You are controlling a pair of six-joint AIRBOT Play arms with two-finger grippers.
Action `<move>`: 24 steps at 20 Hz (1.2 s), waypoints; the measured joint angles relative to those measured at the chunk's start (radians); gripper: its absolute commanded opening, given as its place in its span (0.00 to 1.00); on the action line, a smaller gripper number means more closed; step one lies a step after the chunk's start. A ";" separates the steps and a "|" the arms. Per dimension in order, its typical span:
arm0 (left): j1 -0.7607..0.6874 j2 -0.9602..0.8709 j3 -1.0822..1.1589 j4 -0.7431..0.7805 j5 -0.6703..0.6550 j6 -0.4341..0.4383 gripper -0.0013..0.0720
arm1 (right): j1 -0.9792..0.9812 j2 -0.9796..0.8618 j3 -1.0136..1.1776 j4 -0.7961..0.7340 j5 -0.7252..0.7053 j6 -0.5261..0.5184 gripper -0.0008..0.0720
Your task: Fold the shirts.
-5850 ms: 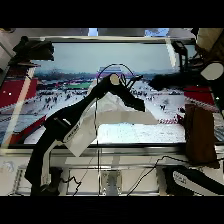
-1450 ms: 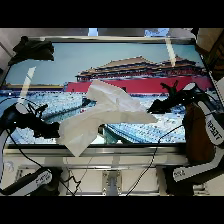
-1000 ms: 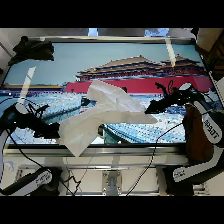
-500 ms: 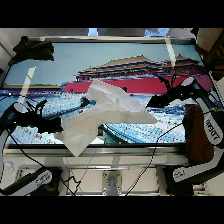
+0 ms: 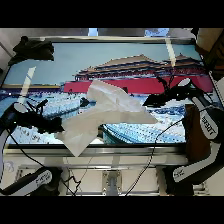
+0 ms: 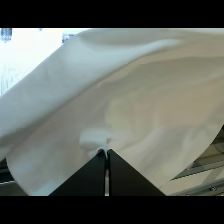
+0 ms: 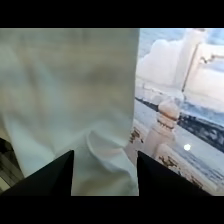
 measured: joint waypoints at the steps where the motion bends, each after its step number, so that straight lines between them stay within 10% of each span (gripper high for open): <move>1: 0.000 0.000 0.000 0.000 -0.004 0.000 0.05 | 0.005 -0.006 0.000 0.014 0.006 -0.006 0.62; 4: 0.000 0.000 0.000 -0.001 -0.011 0.000 0.05 | 0.013 -0.018 0.001 0.033 0.049 -0.021 0.50; 5: 0.000 0.000 0.000 -0.001 -0.013 0.000 0.05 | 0.014 -0.019 0.001 0.034 0.064 -0.024 0.17; 6: 0.000 0.000 0.000 -0.001 -0.014 0.000 0.04 | 0.016 -0.021 0.001 0.034 0.079 -0.026 0.05; 15: 0.000 0.000 0.106 -0.188 0.059 0.093 0.03 | 0.006 0.084 0.062 0.003 0.187 -0.010 0.05; 24: -0.001 0.163 0.653 -0.451 0.114 0.211 0.03 | -0.108 0.592 0.364 -0.035 0.204 0.083 0.05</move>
